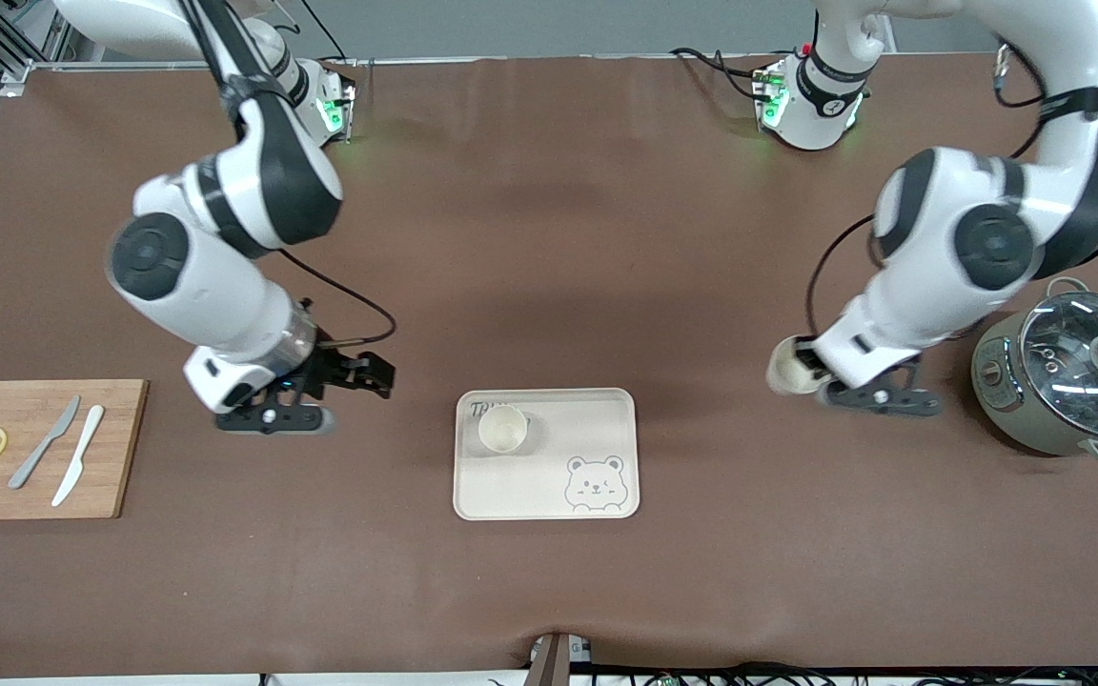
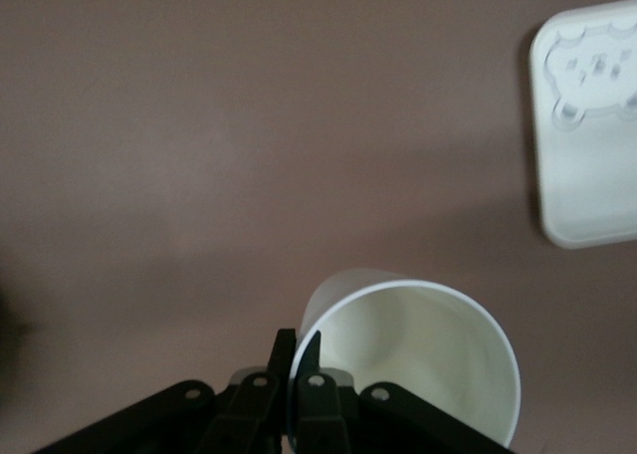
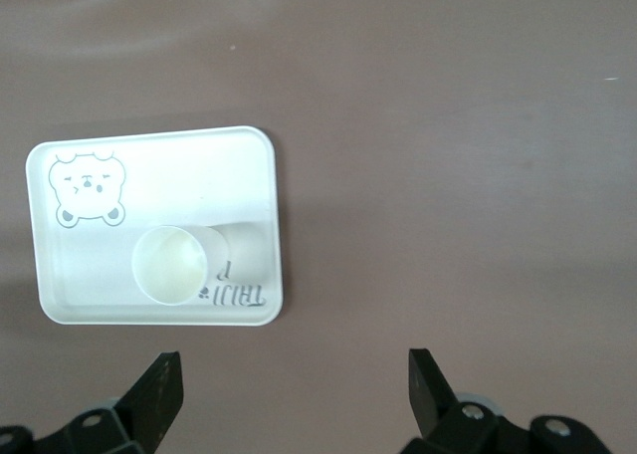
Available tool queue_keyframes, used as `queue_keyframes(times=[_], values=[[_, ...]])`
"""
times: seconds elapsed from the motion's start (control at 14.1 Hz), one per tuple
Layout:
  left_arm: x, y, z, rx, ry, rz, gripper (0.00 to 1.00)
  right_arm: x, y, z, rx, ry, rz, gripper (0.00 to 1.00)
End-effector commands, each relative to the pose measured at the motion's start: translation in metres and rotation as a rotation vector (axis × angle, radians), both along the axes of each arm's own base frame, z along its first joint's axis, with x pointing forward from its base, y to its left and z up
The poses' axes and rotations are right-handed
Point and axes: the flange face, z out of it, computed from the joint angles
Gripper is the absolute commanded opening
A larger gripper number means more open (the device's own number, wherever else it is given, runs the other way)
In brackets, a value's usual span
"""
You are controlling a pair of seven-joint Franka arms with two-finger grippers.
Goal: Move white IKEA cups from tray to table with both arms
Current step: 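Lift the cup with the left gripper while the right gripper reaches the other cup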
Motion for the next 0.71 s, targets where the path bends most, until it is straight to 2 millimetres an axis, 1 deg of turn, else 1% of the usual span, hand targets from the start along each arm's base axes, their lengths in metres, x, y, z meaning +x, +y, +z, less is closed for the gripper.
queue_keyframes(times=[0.0, 0.07, 0.14, 0.21, 0.28, 0.36, 0.43, 0.5, 0.64], values=[[-0.029, 0.069, -0.008, -0.075, 0.01, -0.093, 0.0, 0.006, 0.023, -0.028, -0.019, 0.005, 0.004, 1.0], [-0.031, 0.089, -0.012, -0.091, 0.004, -0.109, 0.0, 0.009, 0.028, -0.036, -0.02, 0.007, 0.008, 1.0], [-0.034, 0.101, -0.022, -0.092, -0.006, -0.125, 0.0, 0.011, 0.033, -0.046, -0.022, 0.011, 0.012, 1.0], [-0.035, 0.11, -0.039, -0.088, -0.033, -0.126, 0.0, 0.014, 0.036, -0.056, -0.021, 0.006, 0.015, 1.0], [-0.037, 0.112, -0.057, -0.081, -0.069, -0.119, 0.0, 0.017, 0.039, -0.068, -0.022, 0.006, 0.016, 1.0], [-0.036, 0.113, -0.077, -0.077, -0.099, -0.11, 0.0, 0.017, 0.047, -0.079, -0.02, 0.003, 0.024, 1.0], [-0.032, 0.113, -0.092, -0.075, -0.111, -0.106, 0.0, 0.015, 0.06, -0.088, -0.02, -0.001, 0.039, 1.0], [-0.03, 0.111, -0.107, -0.076, -0.104, -0.106, 0.0, 0.014, 0.069, -0.093, -0.012, -0.015, 0.038, 1.0], [-0.025, 0.112, -0.127, -0.075, -0.114, -0.1, 0.0, 0.015, 0.074, -0.105, 0.001, -0.021, -0.006, 1.0]])
